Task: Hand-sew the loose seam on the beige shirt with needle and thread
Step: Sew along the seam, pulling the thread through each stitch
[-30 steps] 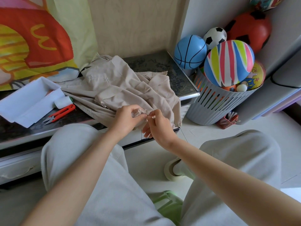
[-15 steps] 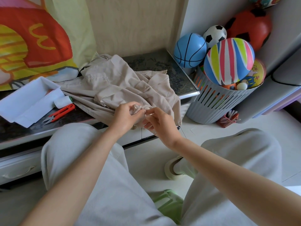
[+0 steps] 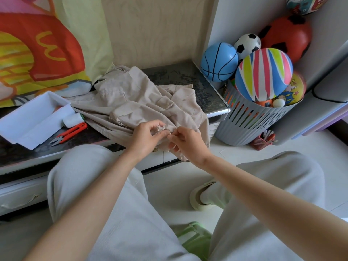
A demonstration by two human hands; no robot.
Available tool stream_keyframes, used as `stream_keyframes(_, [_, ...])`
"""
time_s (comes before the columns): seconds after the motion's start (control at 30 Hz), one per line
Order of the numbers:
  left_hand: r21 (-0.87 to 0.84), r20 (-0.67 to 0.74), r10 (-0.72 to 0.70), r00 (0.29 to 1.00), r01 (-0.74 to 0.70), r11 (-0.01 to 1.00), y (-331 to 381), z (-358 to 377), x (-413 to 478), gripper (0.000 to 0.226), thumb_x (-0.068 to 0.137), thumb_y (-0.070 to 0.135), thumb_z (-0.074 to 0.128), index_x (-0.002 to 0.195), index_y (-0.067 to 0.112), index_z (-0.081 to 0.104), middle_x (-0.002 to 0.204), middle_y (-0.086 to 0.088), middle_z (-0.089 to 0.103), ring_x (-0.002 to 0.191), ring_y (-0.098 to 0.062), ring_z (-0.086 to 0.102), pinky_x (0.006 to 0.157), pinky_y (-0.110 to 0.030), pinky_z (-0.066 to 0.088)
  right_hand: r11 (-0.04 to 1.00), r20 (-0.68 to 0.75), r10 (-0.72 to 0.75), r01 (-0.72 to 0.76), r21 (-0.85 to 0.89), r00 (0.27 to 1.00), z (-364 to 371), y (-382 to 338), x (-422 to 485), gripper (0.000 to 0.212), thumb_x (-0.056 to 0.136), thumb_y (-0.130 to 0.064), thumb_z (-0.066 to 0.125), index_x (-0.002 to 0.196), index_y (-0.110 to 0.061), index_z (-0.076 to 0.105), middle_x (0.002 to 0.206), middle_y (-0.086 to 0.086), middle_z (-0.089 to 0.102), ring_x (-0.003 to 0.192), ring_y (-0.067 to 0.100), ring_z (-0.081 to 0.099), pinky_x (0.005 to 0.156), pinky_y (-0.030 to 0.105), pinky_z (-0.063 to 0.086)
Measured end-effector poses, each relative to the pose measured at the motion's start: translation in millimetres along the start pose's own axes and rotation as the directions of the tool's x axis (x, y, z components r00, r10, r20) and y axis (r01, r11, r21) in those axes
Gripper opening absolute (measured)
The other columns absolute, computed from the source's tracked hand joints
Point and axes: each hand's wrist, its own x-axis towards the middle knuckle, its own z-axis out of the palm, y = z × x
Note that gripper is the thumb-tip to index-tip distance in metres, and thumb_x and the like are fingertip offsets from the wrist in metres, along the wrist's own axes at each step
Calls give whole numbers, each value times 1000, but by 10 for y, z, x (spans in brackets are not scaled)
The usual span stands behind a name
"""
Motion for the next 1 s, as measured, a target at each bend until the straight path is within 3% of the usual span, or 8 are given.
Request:
stream_keyframes(0.17, [-3, 20, 39, 999, -39, 999, -9, 2, 2, 31, 83, 11, 71, 68, 31, 52, 62, -13, 49, 59, -10, 39, 56, -26, 34, 995, -100, -25, 15, -94, 995, -101, 24, 23, 12, 92, -28, 58, 91, -18, 53, 82, -8, 60, 68, 3, 54, 66, 17, 41])
stream_keyframes(0.27, [-13, 54, 49, 997, -48, 999, -24, 13, -8, 31, 83, 9, 70, 67, 28, 52, 61, 0, 46, 55, -8, 37, 52, -19, 34, 996, -111, 21, -31, -86, 994, -180, -25, 56, 24, 98, -35, 47, 91, -17, 61, 84, -5, 60, 76, 10, 54, 69, 22, 40])
stream_keyframes(0.47, [-64, 103, 74, 992, -68, 996, -64, 46, -8, 30, 78, 19, 72, 67, 43, 58, 71, -2, 56, 65, -13, 45, 64, -29, 37, 958, -1, 252, -249, 144, 968, -68, -50, 180, 31, 92, -25, 56, 78, 1, 67, 69, 4, 56, 66, 12, 49, 68, 25, 40])
stream_keyframes(0.53, [-82, 116, 51, 992, -41, 996, -59, 44, -13, 16, 76, 25, 70, 69, 36, 61, 71, -13, 60, 67, -15, 46, 65, -30, 37, 935, -3, 262, -253, 250, 965, -52, -63, 193, 25, 92, -19, 58, 70, -9, 66, 66, 2, 57, 62, 10, 50, 62, 20, 41])
stream_keyframes(0.63, [-20, 119, 30, 992, -27, 999, -105, 47, 8, 28, 81, 15, 73, 67, 31, 54, 63, -9, 50, 63, -17, 39, 60, -28, 33, 914, -72, 279, -242, 325, 958, -98, -90, 193, 20, 94, -21, 56, 79, -22, 69, 72, -7, 60, 70, 8, 54, 72, 24, 46])
stream_keyframes(0.8, [100, 99, 3, 995, -13, 995, -100, 56, -2, 33, 84, 13, 70, 68, 31, 47, 62, -2, 49, 60, -15, 38, 58, -21, 31, 883, -234, 261, -133, 450, 937, -271, -99, 198, 21, 97, -14, 48, 86, -15, 66, 83, -4, 65, 80, 9, 61, 73, 16, 48])
stream_keyframes(0.93, [32, 87, -39, 995, 36, 999, -79, 68, 11, 27, 90, 12, 62, 72, 24, 47, 61, 2, 50, 59, -14, 42, 59, -25, 35, 802, -191, 247, -90, 590, 950, -308, -48, 126, 31, 101, -5, 32, 84, -12, 57, 63, 1, 50, 55, 4, 56, 75, 24, 55])
stream_keyframes(1.0, [-49, 129, -57, 990, 63, 997, -71, 75, 9, 23, 93, 10, 57, 75, 21, 48, 65, -5, 52, 63, -18, 44, 61, -28, 36, 840, -189, 261, -126, 528, 947, -294, 50, 94, 32, 101, -5, 31, 81, -14, 55, 56, -6, 36, 43, 0, 40, 61, 26, 53])
